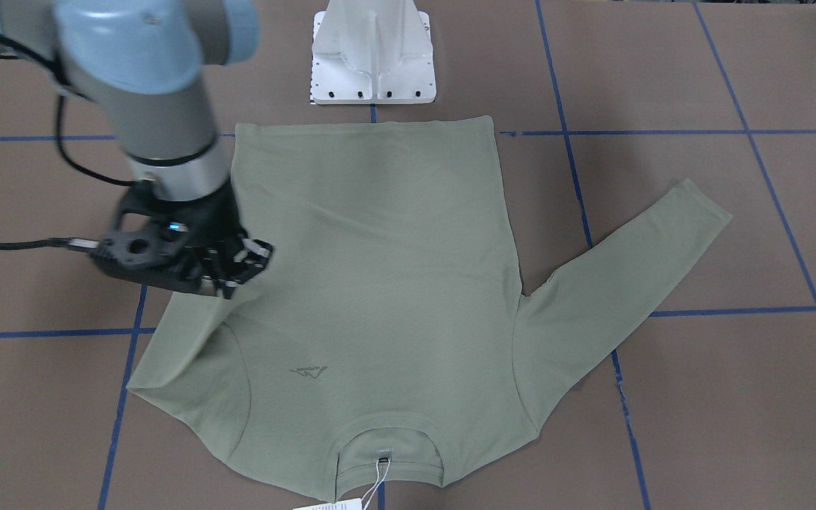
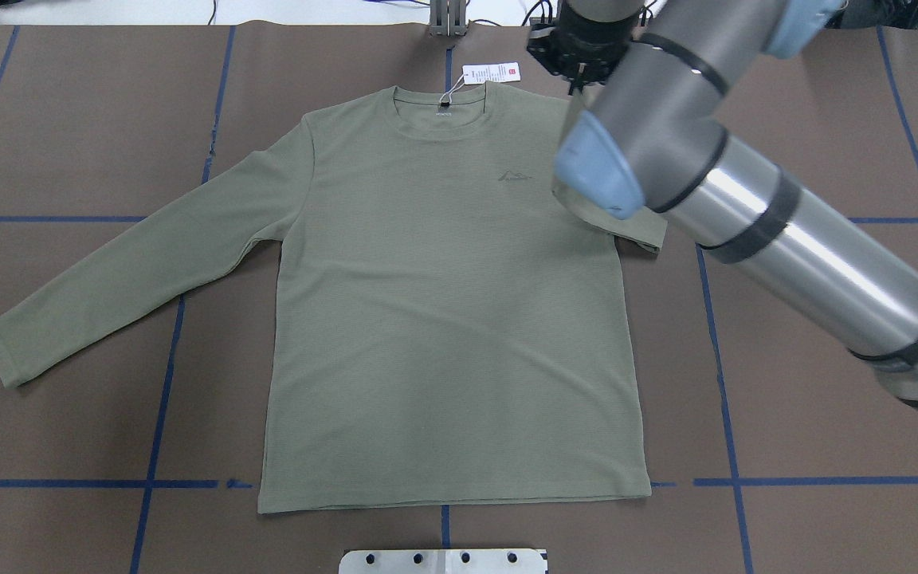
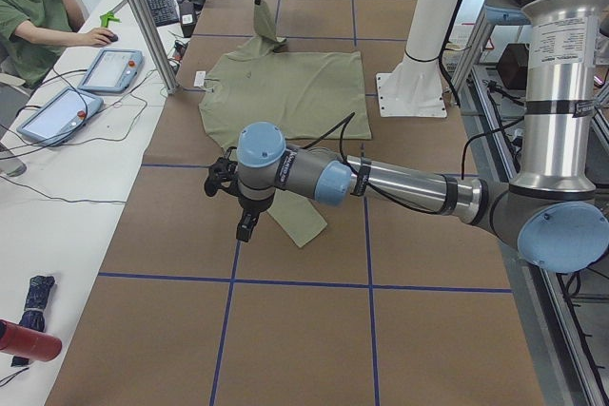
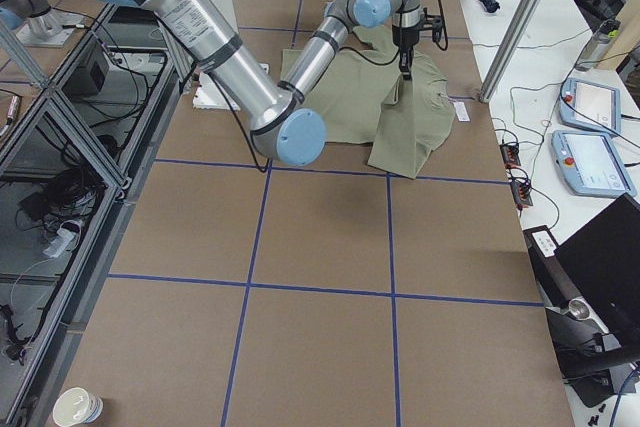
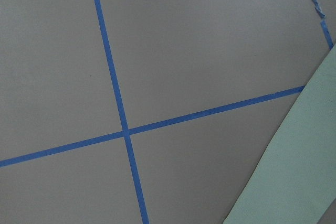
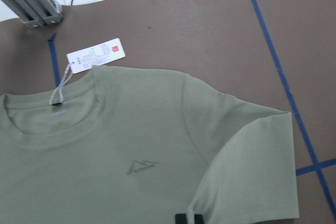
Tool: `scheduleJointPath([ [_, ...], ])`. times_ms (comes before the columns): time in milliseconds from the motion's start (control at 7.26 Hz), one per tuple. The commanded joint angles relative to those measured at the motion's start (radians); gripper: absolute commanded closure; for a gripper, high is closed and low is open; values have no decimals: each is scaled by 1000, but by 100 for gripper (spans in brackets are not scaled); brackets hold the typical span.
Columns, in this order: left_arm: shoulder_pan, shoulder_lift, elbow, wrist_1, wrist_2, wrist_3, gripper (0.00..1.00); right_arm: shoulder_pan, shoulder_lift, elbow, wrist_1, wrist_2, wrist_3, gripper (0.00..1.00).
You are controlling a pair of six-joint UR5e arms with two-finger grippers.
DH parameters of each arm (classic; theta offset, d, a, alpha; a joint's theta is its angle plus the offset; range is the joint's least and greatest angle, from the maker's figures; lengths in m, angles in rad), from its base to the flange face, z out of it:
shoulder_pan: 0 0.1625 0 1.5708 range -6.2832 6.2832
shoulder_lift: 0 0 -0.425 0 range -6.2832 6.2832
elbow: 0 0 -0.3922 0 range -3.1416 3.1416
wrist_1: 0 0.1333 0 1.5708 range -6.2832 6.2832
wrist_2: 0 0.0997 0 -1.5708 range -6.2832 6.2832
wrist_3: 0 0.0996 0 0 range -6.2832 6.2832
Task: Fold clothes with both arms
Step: 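Lift the sleeve with the right gripper and carry it across the shirt body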
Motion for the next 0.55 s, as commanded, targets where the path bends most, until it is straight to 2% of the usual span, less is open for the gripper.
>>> scheduleJointPath([
  [0, 0, 0, 6, 0, 0, 0, 0, -131, 285, -378, 142, -178, 104, 100],
  [138, 0, 0, 6, 0, 0, 0, 0, -203, 292, -434, 236, -258, 149, 100],
  [276, 0, 1, 6, 0, 0, 0, 0, -268, 293, -455, 248, -347, 157, 100],
  [413, 0, 1, 6, 0, 0, 0, 0, -299, 309, -469, 254, -386, 160, 100],
])
